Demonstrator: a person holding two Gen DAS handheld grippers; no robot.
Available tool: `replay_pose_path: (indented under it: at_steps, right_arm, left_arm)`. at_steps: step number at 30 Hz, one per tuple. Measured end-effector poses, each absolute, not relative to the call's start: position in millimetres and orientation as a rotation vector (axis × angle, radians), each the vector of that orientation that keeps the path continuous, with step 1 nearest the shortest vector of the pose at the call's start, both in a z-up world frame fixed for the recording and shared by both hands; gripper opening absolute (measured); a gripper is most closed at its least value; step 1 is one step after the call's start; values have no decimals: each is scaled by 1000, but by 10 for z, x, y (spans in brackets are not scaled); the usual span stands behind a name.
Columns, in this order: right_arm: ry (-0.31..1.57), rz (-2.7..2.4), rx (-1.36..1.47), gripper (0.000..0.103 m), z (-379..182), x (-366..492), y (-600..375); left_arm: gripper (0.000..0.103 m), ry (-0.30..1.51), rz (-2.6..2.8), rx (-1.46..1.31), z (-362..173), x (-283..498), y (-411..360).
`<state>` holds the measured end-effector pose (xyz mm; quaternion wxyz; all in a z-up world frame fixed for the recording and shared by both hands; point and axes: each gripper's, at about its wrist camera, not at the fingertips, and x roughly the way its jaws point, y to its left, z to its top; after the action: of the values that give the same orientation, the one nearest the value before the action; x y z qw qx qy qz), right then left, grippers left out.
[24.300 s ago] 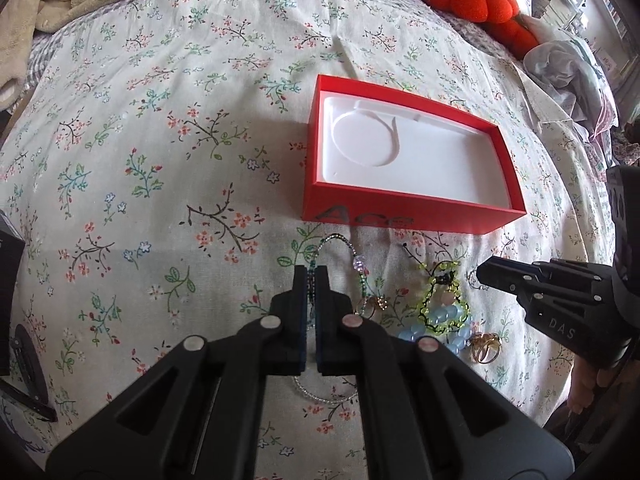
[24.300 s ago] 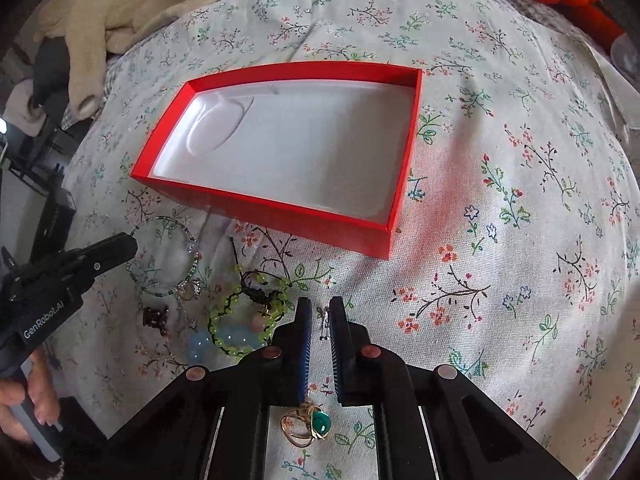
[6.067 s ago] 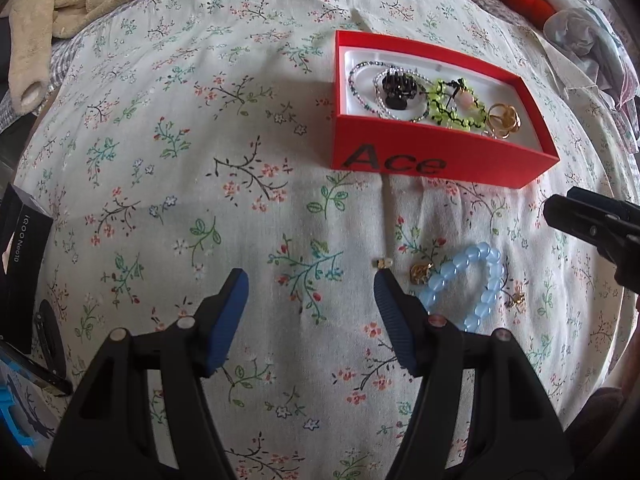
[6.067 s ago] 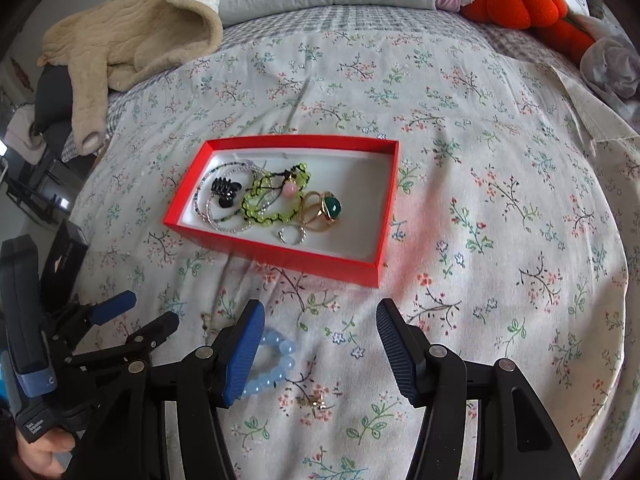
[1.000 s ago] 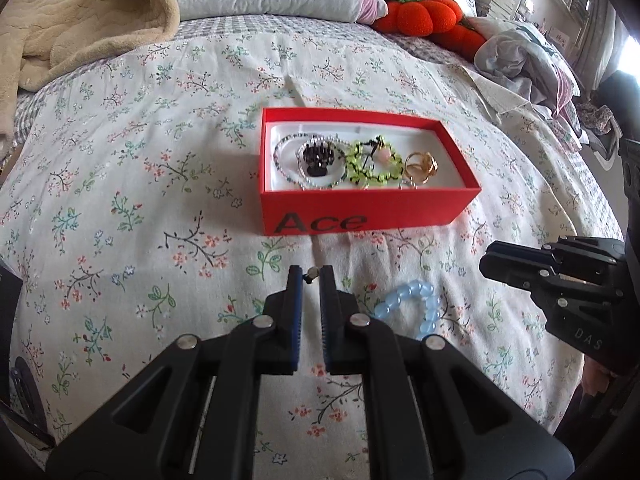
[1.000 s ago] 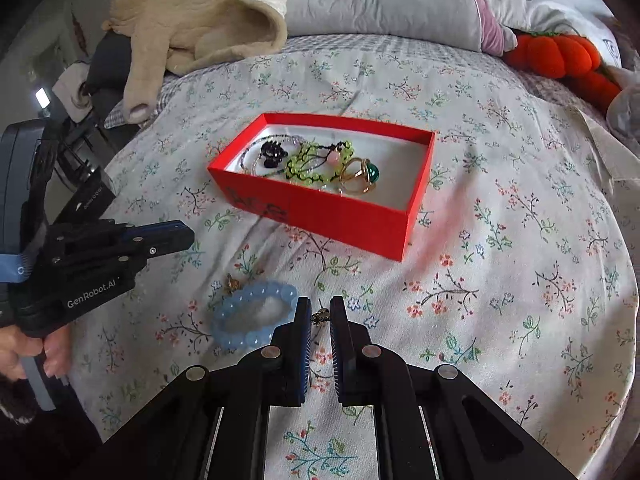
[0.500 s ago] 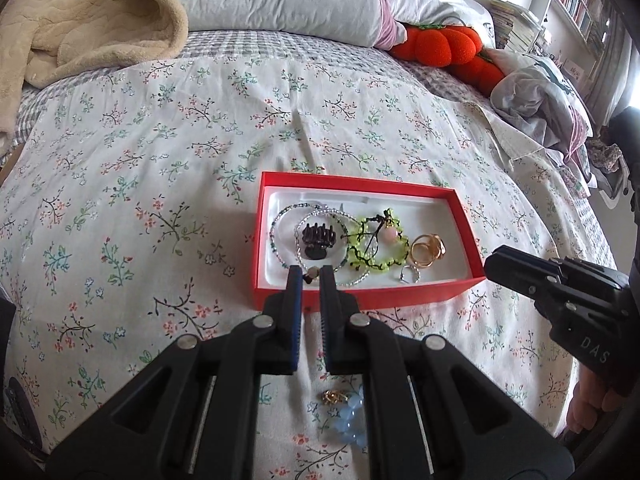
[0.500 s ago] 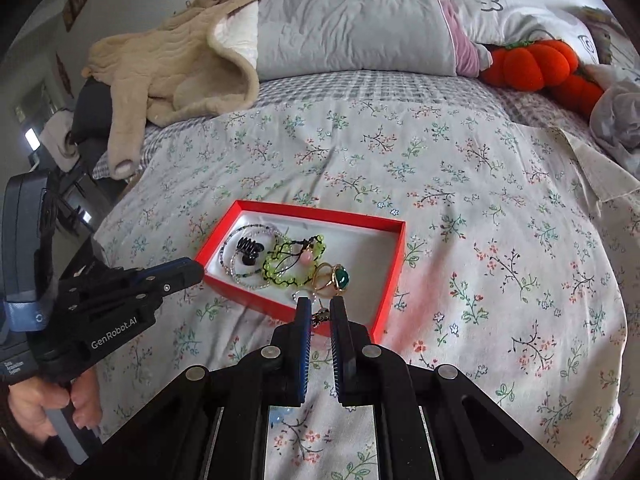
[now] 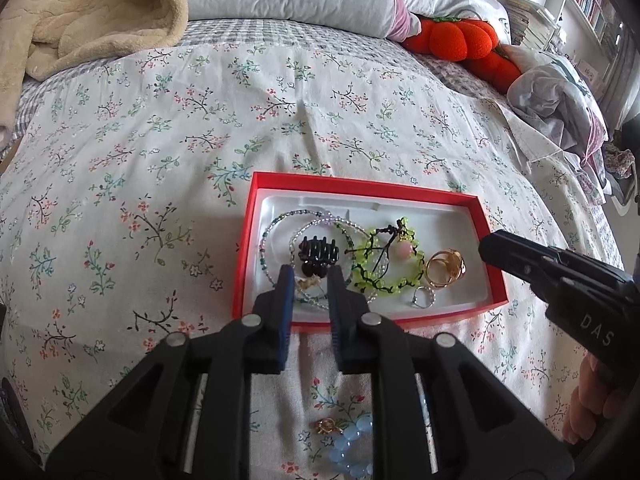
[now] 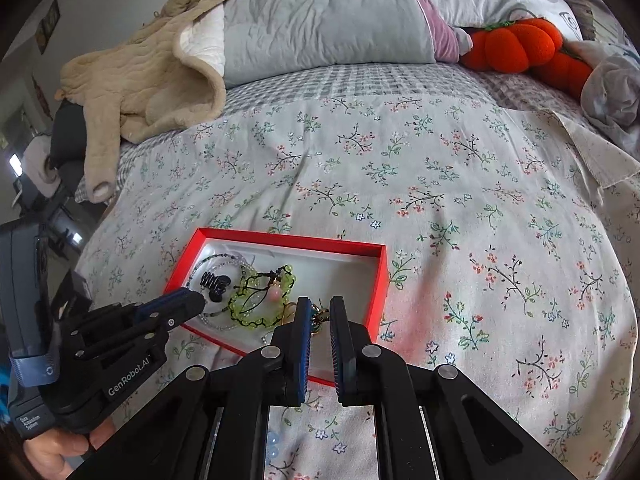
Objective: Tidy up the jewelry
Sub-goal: 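Carry both earrings into the red box and open both tools, then withdraw both tools and move the left tool to the last gold earring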
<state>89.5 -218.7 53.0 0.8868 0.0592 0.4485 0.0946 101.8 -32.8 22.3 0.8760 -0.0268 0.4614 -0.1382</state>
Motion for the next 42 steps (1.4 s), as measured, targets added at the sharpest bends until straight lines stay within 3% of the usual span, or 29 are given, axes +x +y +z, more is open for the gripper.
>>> replay_pose_path:
  at_steps: [15, 19, 26, 36, 39, 41, 42]
  right_arm:
    - [961, 200, 132, 10, 444, 1132, -2162]
    - [957, 206, 121, 13, 506, 1106, -2185]
    - [972, 234, 128, 14, 605, 941, -2229]
    - [1016, 238, 70, 16, 640, 626, -2248]
    - [1016, 234, 68, 30, 649, 540, -2263]
    - [1017, 228, 83, 58, 651, 475, -2286]
    - [1024, 216, 85, 60, 646, 447, -2296]
  left_arm:
    - [34, 953, -253, -3, 307, 949, -206]
    - [47, 958, -232, 17, 303, 930, -191]
    - [49, 1005, -208, -11, 306, 841, -134]
    - [68, 1071, -198, -24, 265, 640, -54]
    - [70, 1107, -199, -23, 202, 596, -31]
    - [70, 1146, -205, -26, 131, 569, -12]
    - [70, 1172, -210, -29, 90, 556, -7]
